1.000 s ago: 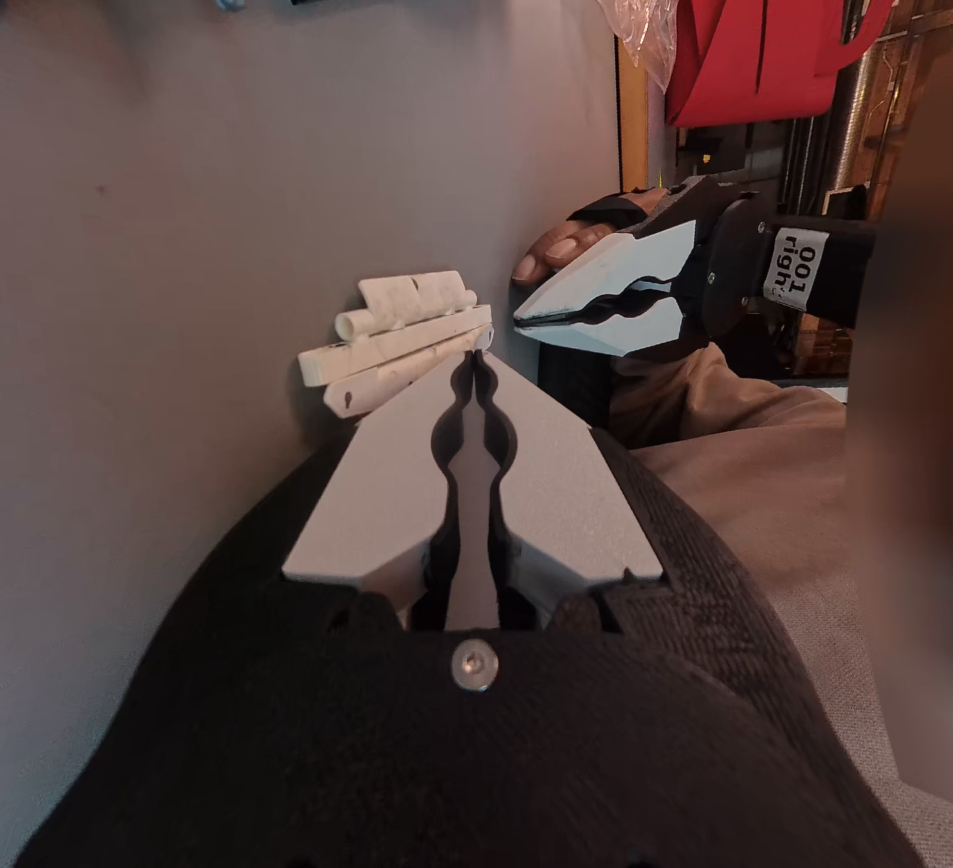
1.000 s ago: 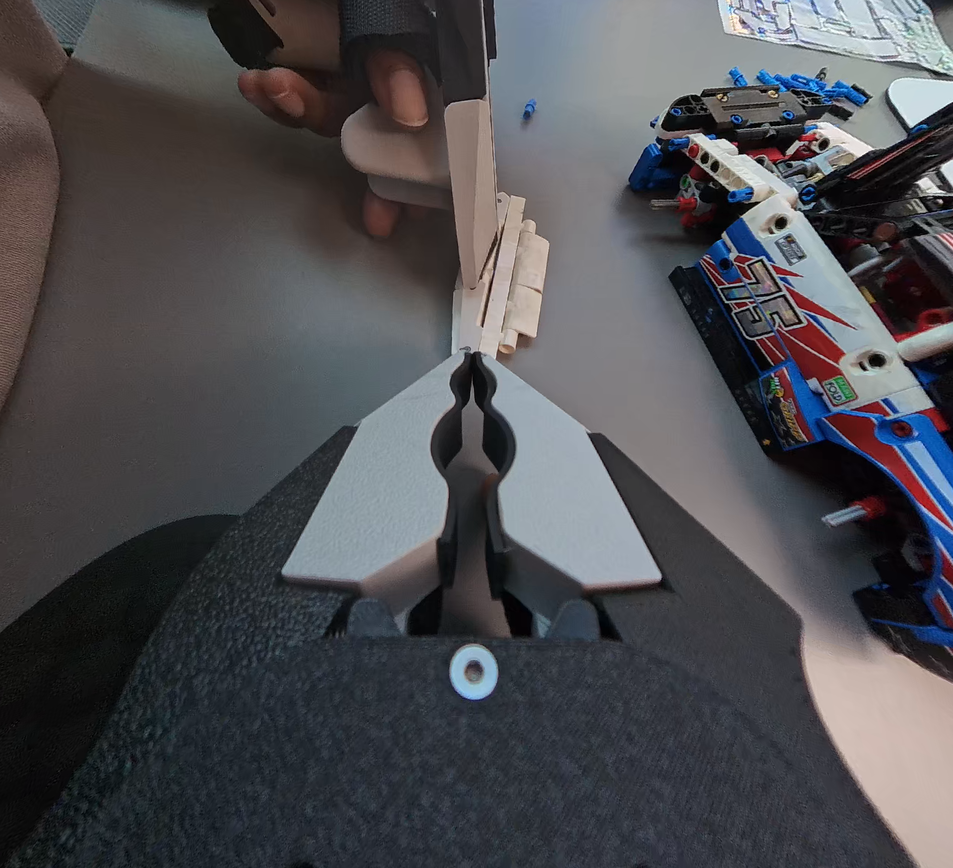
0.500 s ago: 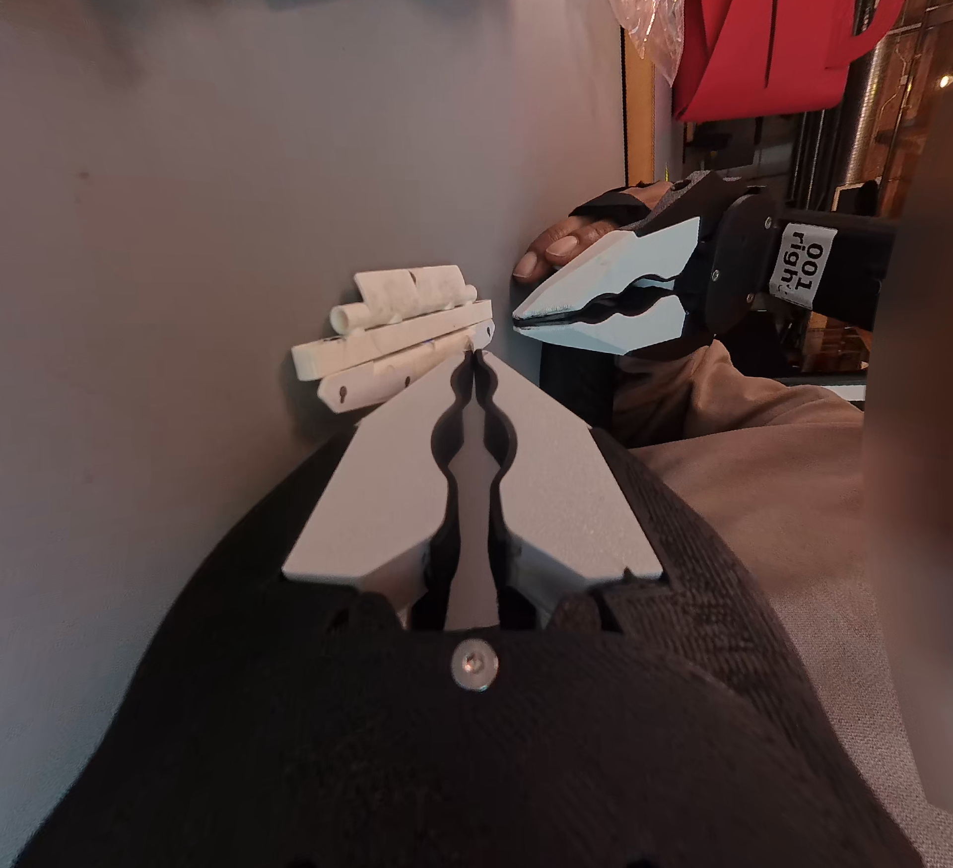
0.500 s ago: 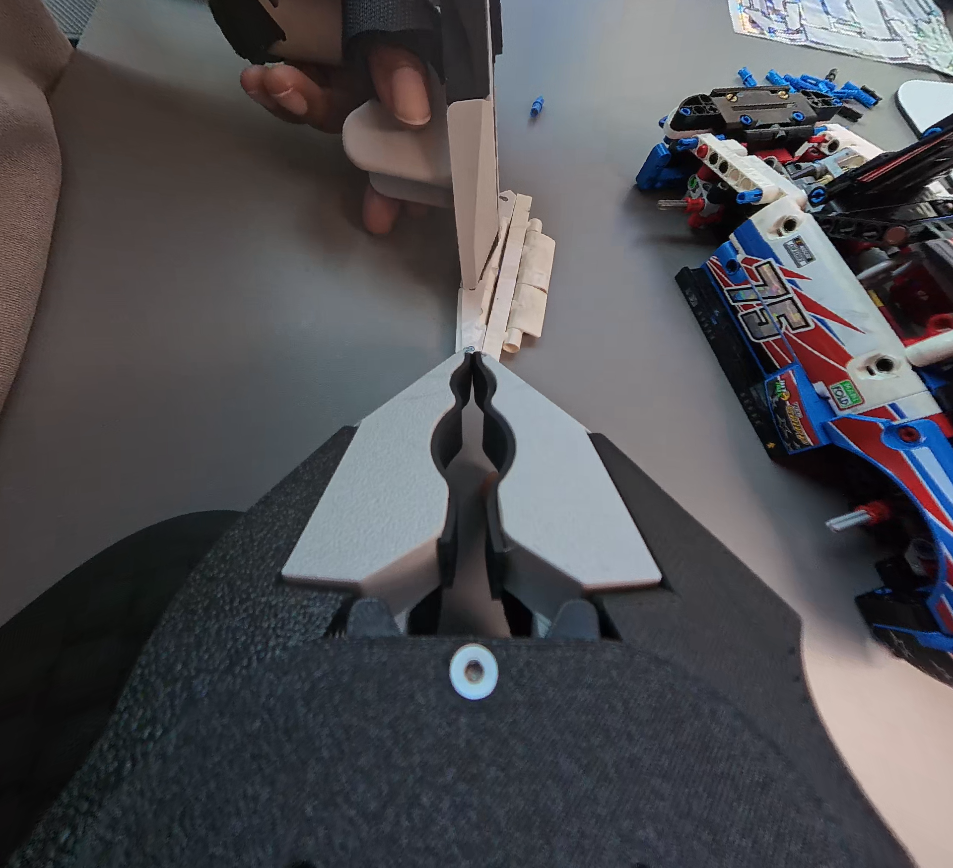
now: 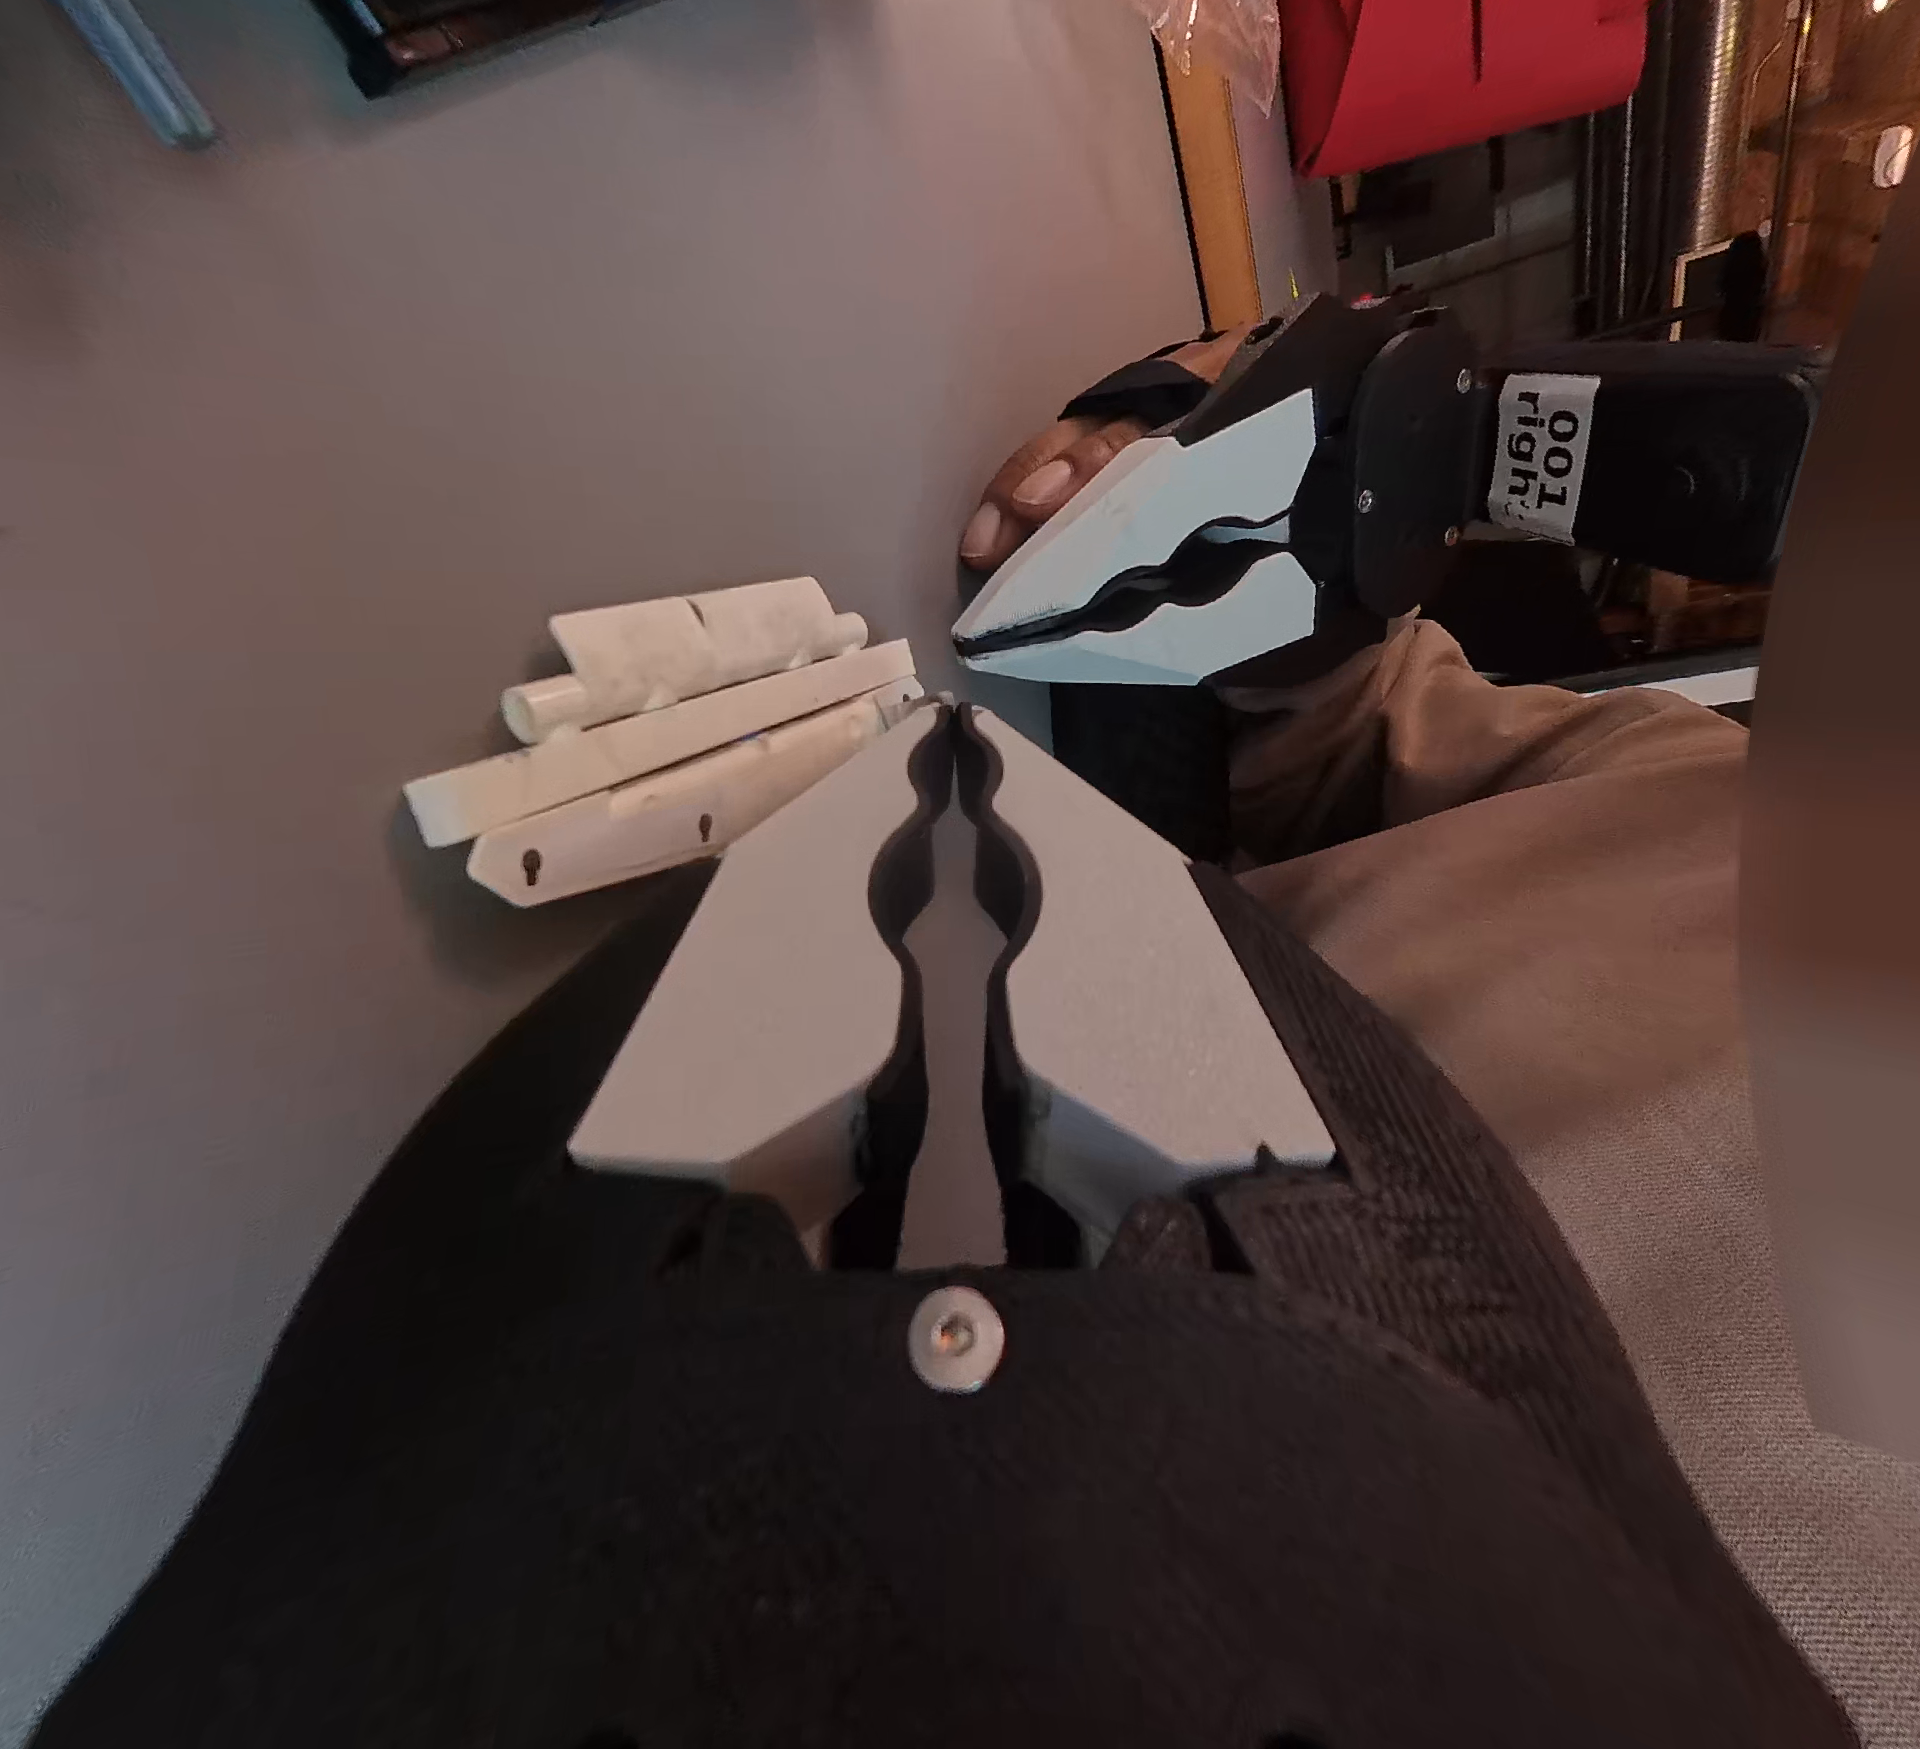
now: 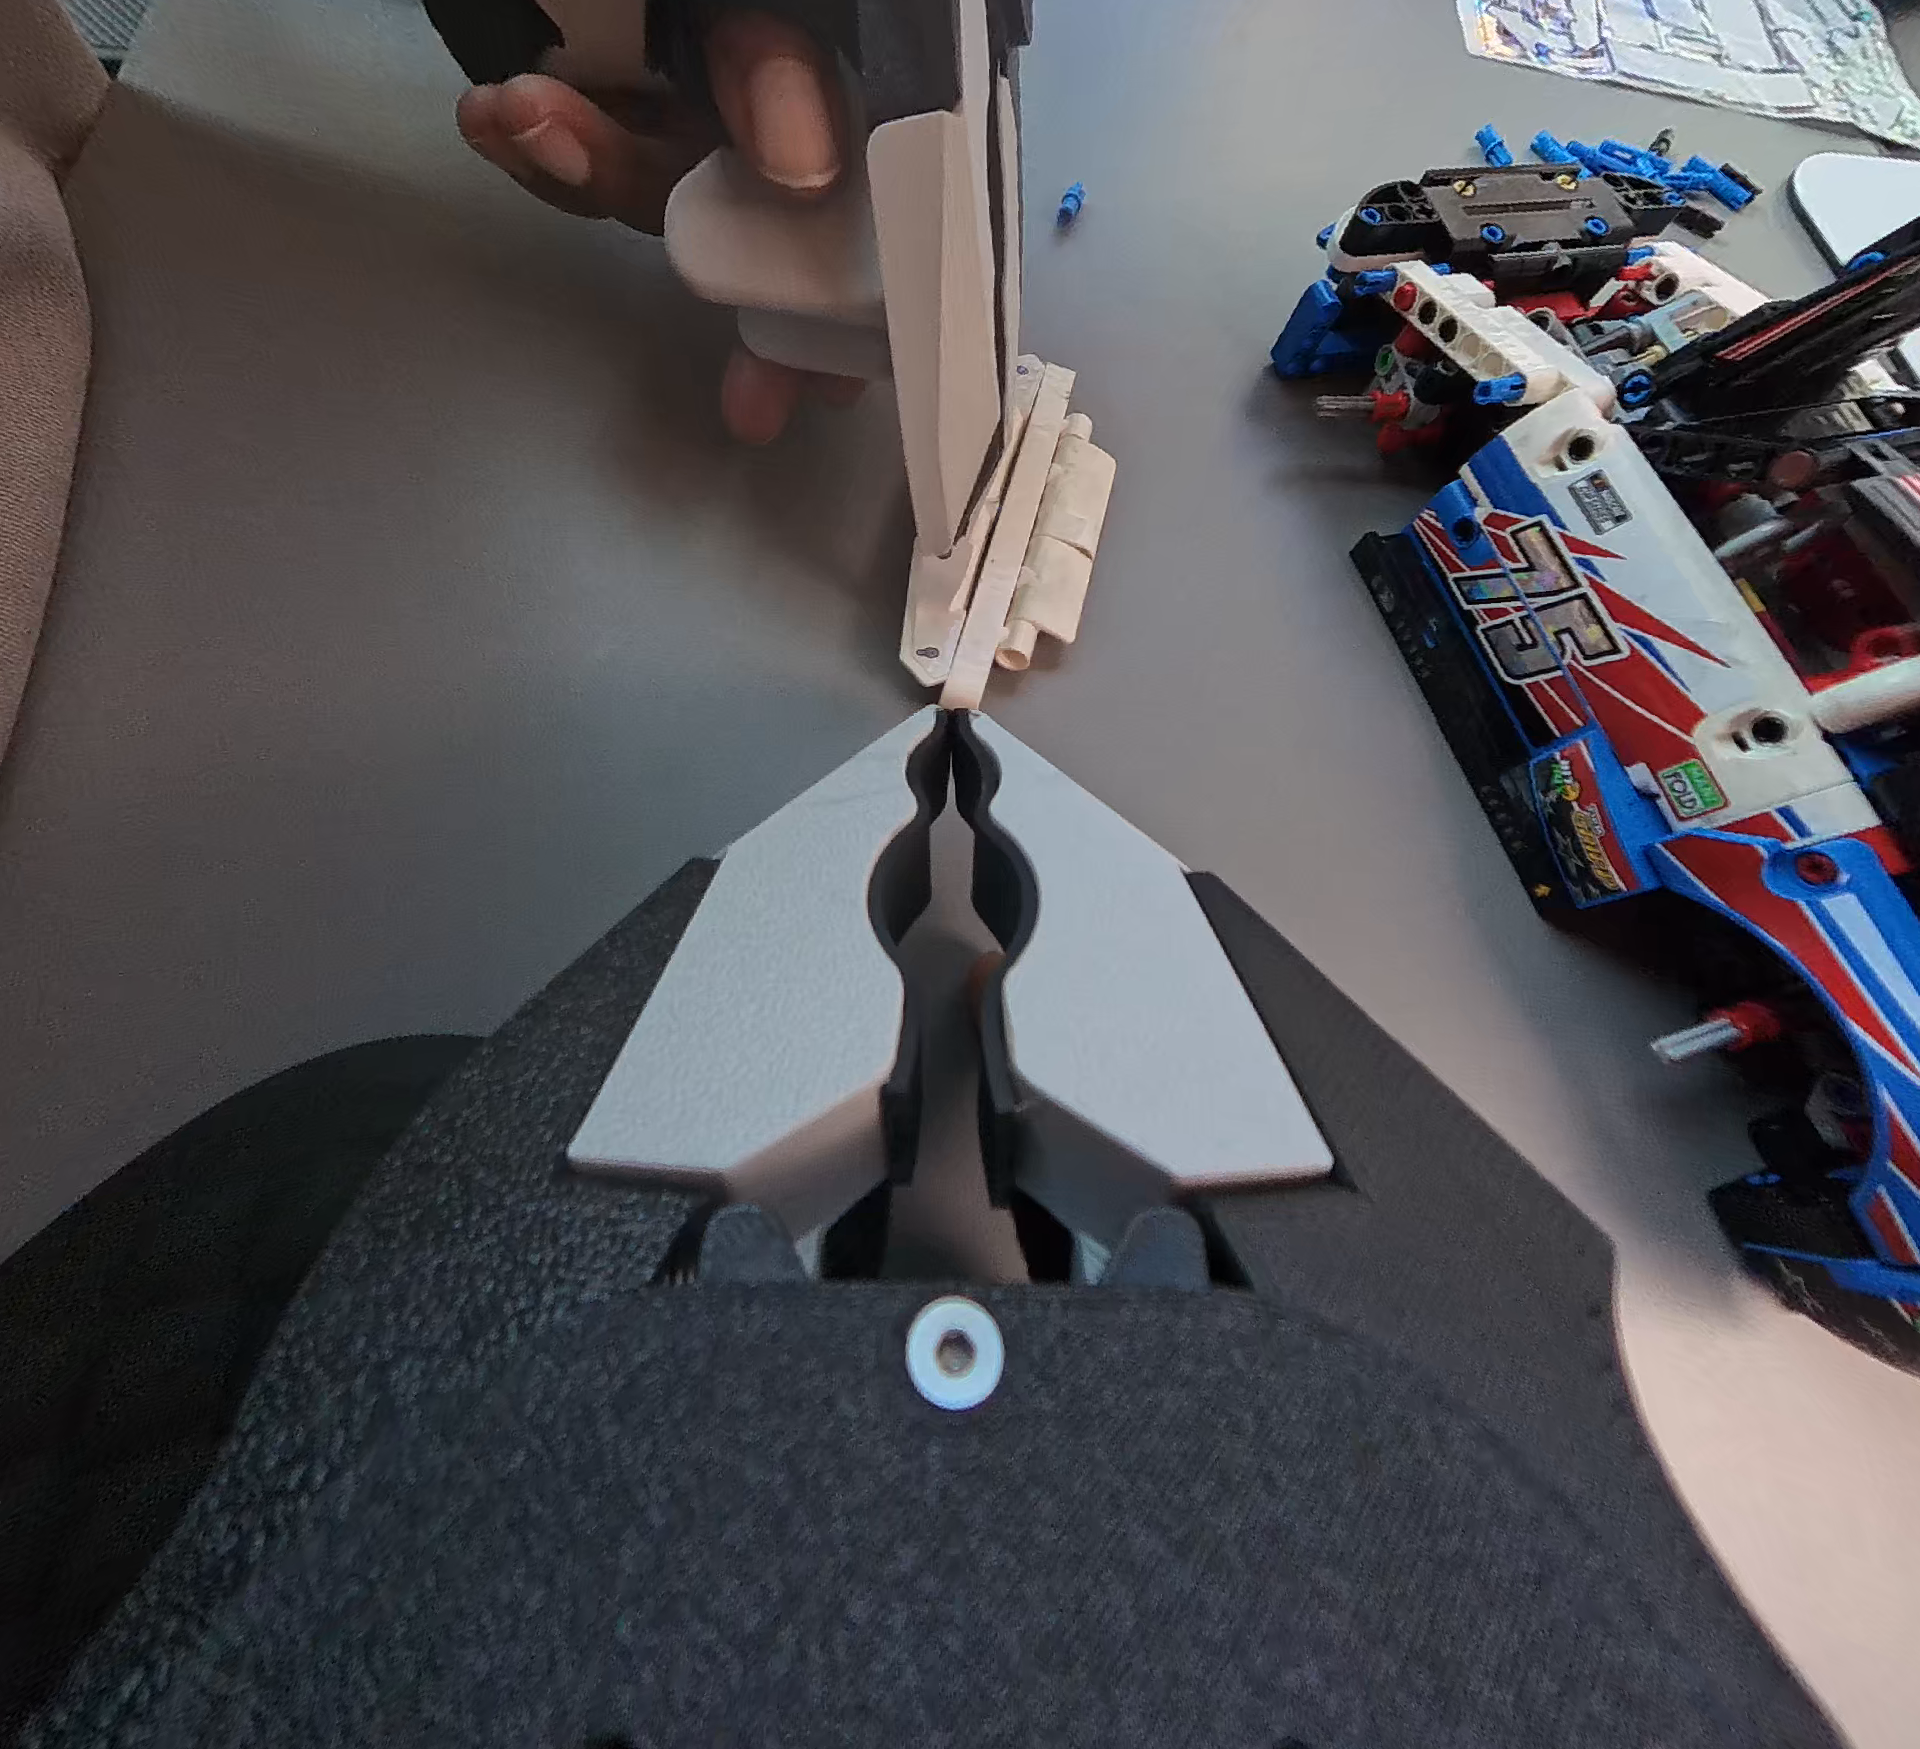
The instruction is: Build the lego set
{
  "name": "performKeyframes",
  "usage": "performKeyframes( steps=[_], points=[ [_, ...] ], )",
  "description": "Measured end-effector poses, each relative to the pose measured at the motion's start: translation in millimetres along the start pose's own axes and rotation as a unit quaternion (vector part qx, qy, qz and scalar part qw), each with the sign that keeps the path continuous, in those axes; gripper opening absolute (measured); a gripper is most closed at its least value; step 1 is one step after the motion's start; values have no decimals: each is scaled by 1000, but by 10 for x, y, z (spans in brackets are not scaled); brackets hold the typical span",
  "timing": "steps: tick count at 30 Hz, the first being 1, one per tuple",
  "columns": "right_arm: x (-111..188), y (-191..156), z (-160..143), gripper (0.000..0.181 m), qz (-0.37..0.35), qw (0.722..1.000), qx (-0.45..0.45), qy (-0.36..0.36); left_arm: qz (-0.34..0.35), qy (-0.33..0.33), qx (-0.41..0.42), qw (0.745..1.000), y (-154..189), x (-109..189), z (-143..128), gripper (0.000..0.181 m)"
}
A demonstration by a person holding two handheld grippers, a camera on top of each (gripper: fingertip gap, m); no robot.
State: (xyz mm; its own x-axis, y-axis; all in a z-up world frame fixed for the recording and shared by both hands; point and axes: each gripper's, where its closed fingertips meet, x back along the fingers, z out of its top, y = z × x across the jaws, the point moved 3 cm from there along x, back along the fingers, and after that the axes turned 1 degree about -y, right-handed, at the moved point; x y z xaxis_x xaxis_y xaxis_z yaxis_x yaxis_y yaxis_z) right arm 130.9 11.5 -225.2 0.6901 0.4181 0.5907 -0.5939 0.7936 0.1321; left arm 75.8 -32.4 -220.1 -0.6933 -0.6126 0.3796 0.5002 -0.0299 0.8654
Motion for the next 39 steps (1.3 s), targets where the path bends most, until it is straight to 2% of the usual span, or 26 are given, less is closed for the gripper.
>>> performKeyframes(
  steps=[6,19,27,32,35,39],
  points=[
    [-20,9,27,0,-2,1000,3,-3,2,-11,-17,1000,11,-25,-31,0],
    [-160,-42,36,0,-2,997,59,-57,31,-41,-137,989,156,-53,-99,0],
    [-143,52,131,0,31,999,-21,-16,42,-53,-149,986,97,-59,-162,0],
    [-232,77,160,11,93,991,-85,-51,41,-53,-152,986,95,-75,-177,0],
    [-299,82,142,7,98,989,-63,-95,38,-50,-155,986,113,-75,-180,0],
    [-328,70,168,6,95,988,-30,-115,48,-54,-170,983,133,-65,-192,0]
  ],
)
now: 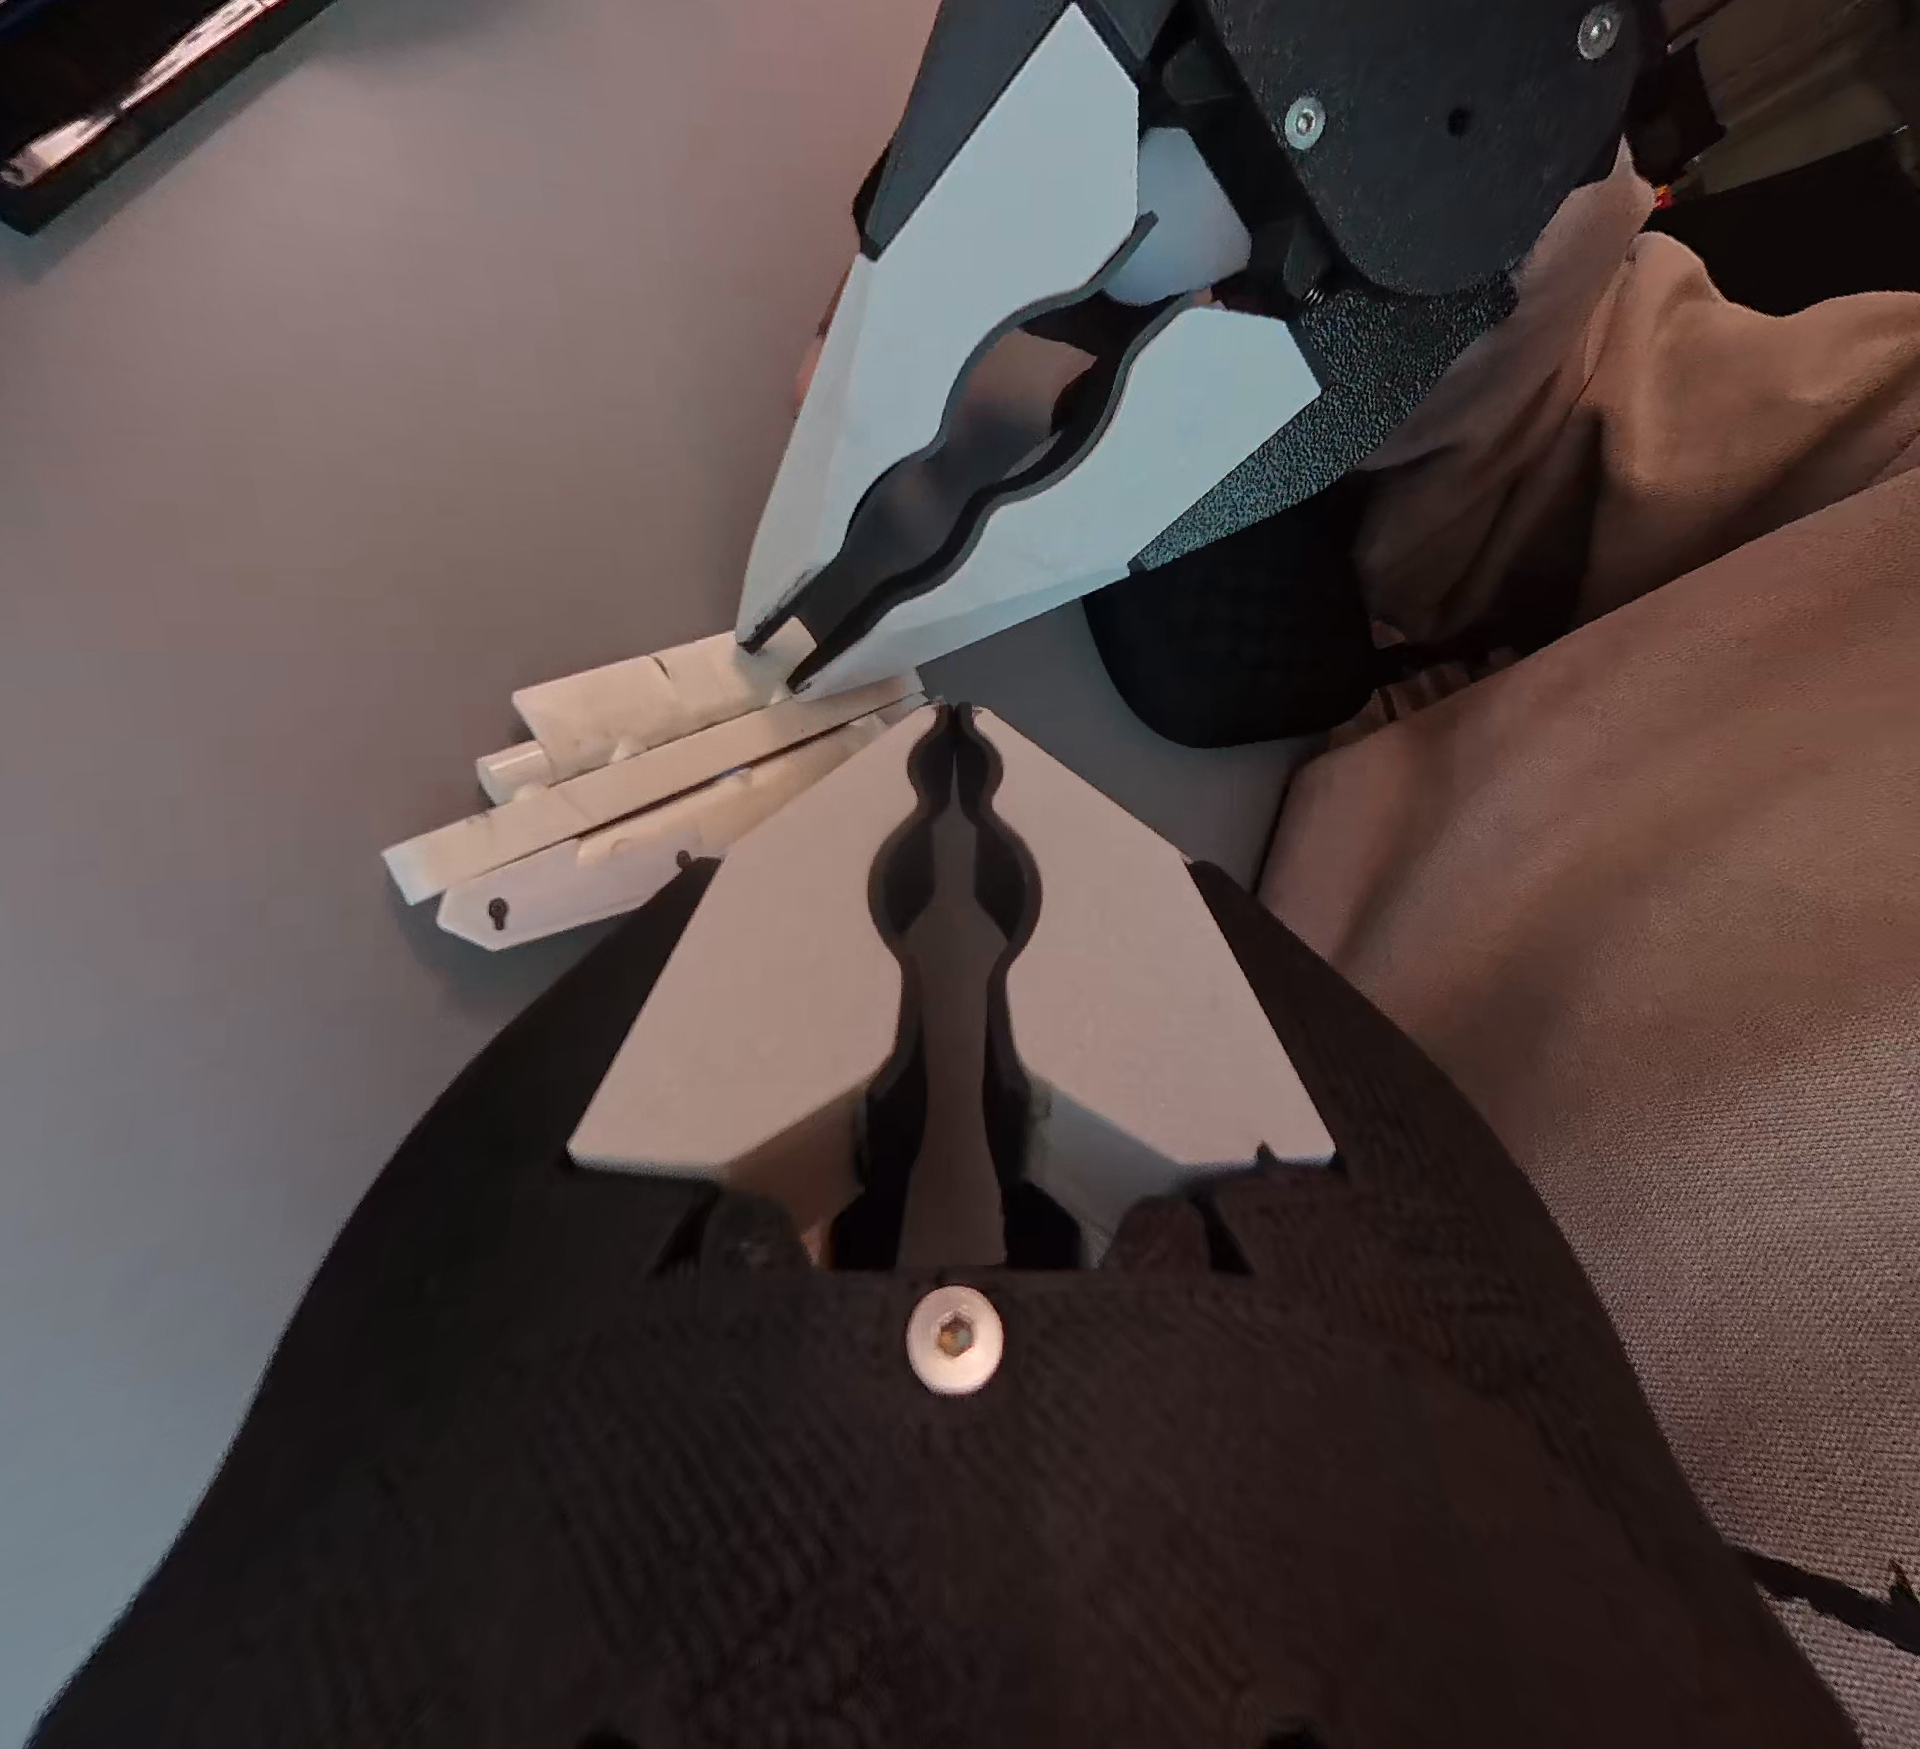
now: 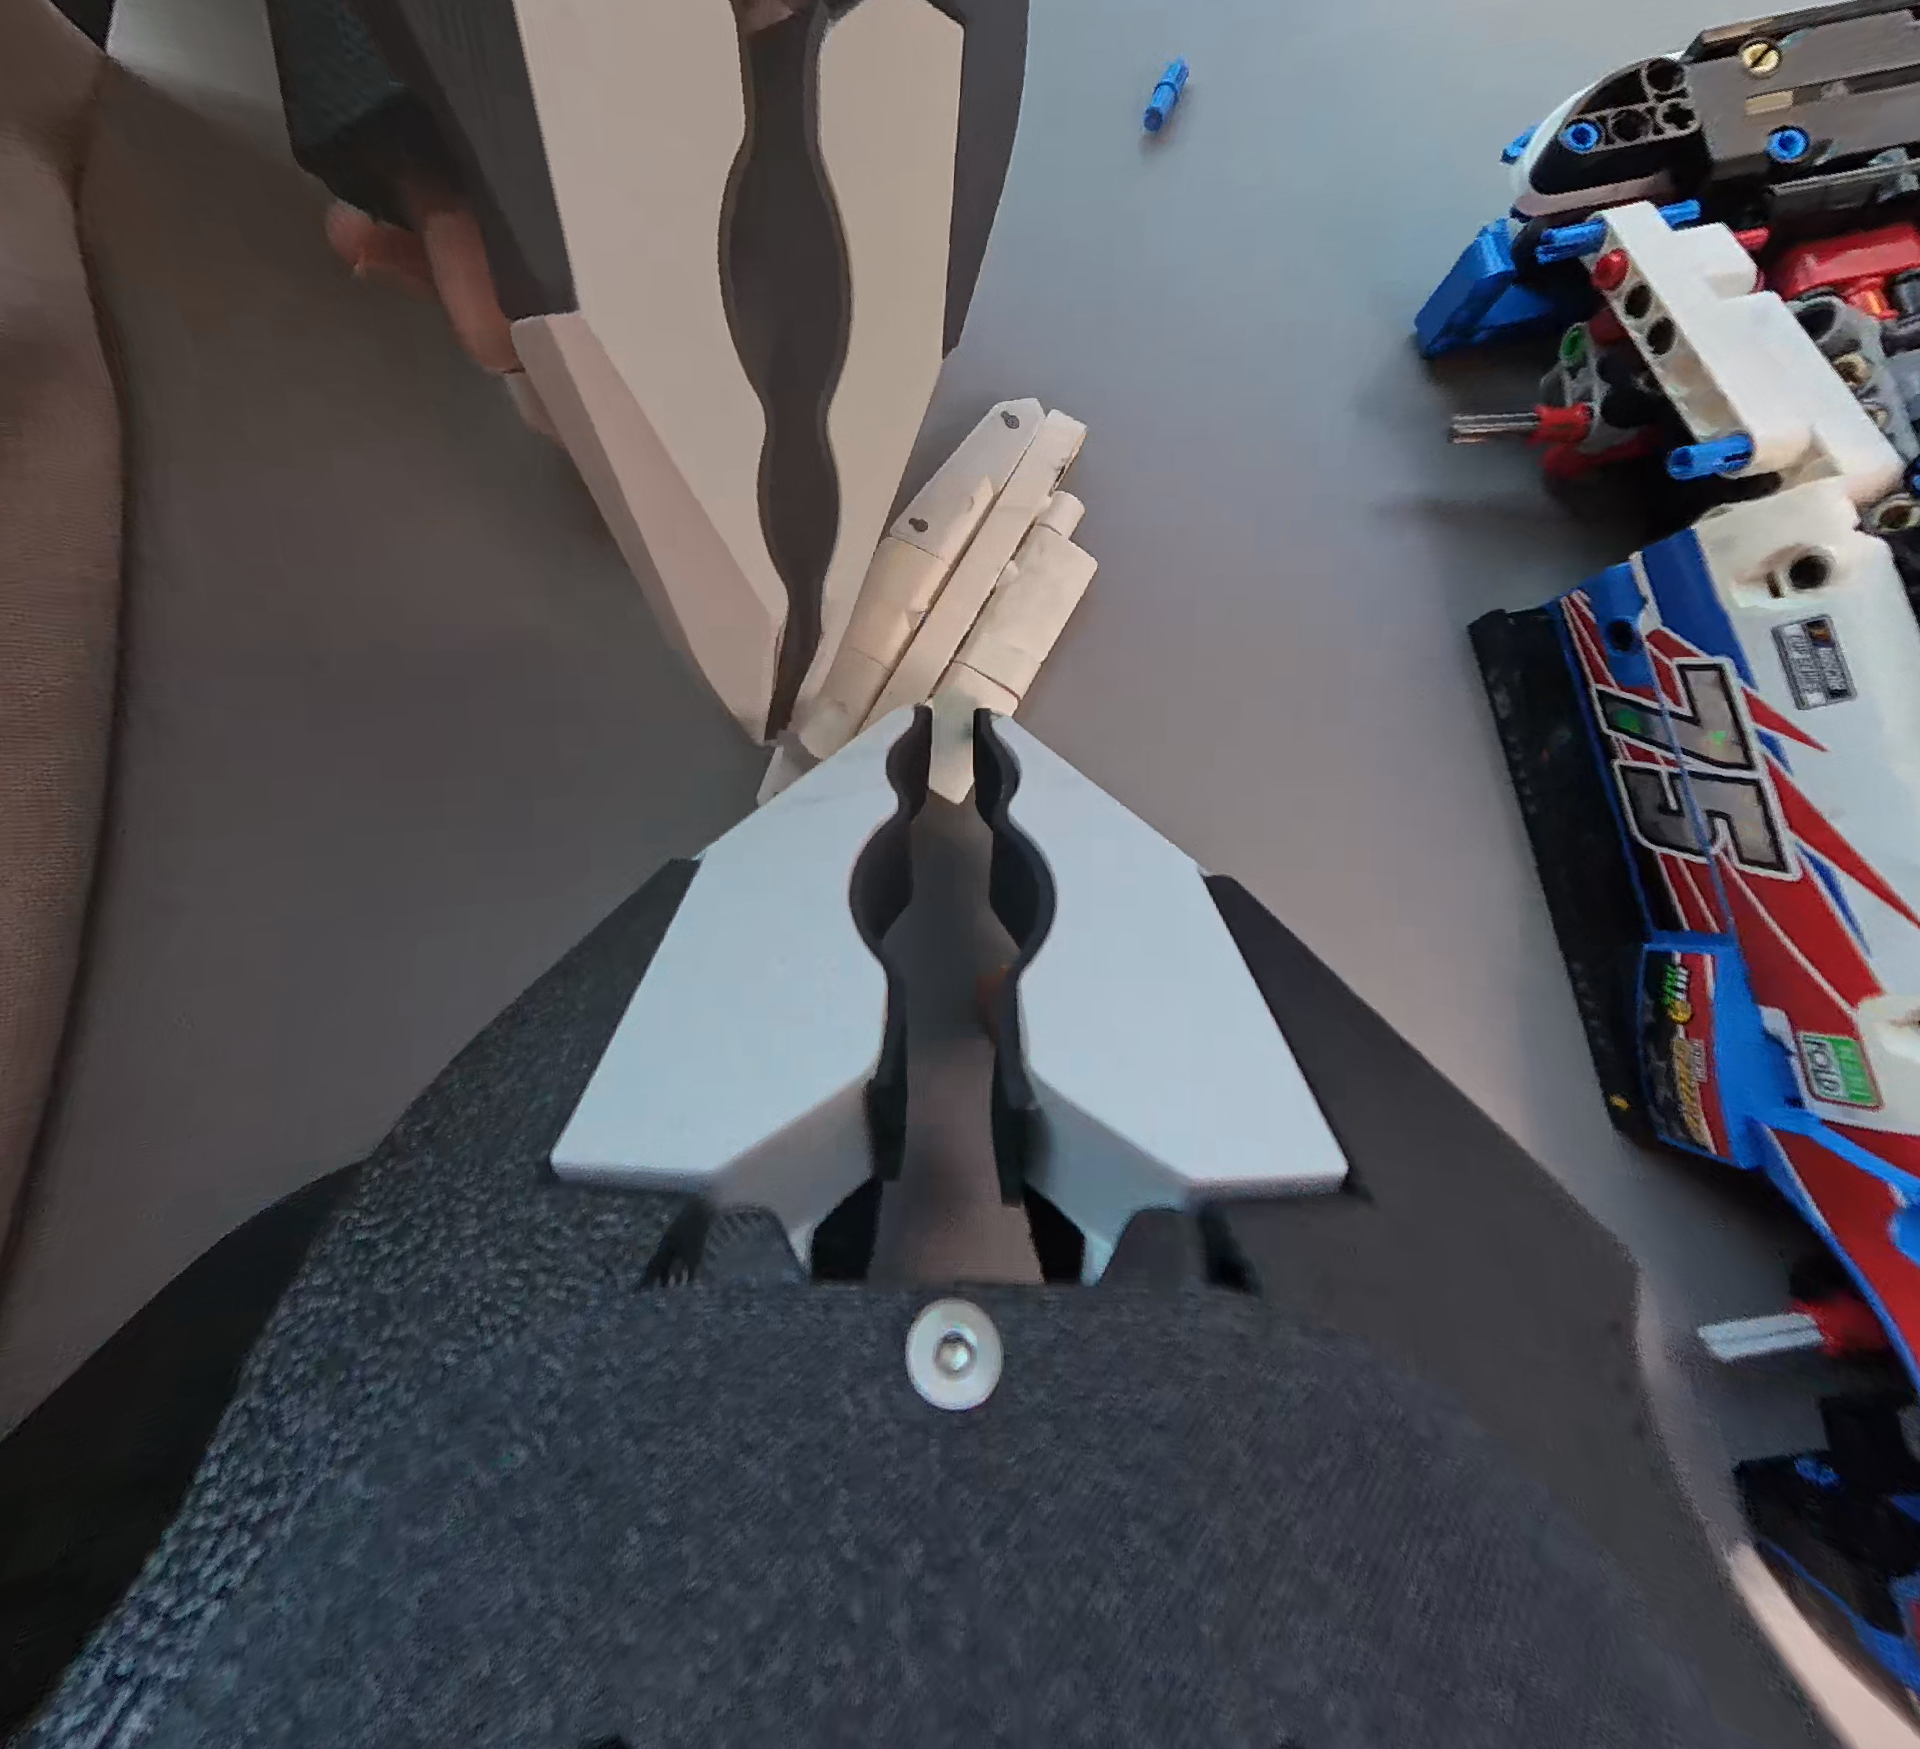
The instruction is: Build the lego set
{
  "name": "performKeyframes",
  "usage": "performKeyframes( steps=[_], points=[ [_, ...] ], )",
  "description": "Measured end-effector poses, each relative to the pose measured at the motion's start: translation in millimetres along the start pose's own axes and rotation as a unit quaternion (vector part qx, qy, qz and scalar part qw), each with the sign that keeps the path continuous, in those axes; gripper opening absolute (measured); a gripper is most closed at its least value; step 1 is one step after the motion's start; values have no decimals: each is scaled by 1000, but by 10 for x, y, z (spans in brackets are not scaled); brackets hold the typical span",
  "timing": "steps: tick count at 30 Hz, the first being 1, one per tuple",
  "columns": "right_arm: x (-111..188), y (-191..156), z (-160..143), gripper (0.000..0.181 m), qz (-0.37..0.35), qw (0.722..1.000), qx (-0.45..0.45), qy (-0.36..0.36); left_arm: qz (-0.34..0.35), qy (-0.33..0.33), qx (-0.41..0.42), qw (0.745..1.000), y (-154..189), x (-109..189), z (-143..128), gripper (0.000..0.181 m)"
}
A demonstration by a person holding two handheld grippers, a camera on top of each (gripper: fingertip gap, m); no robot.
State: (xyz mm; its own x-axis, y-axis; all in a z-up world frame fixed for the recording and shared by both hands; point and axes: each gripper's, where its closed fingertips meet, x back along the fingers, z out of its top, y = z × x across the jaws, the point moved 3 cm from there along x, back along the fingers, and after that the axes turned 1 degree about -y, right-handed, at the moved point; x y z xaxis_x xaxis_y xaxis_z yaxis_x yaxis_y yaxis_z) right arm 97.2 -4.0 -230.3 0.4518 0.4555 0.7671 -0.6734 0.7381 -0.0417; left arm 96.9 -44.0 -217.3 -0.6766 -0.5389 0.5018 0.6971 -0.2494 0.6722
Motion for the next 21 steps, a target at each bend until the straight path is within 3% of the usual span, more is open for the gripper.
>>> performKeyframes(
  steps=[21],
  points=[
    [-14,-59,20,0,-3,1000,31,2,5,-23,-79,997,238,-69,-131,0]
  ],
)
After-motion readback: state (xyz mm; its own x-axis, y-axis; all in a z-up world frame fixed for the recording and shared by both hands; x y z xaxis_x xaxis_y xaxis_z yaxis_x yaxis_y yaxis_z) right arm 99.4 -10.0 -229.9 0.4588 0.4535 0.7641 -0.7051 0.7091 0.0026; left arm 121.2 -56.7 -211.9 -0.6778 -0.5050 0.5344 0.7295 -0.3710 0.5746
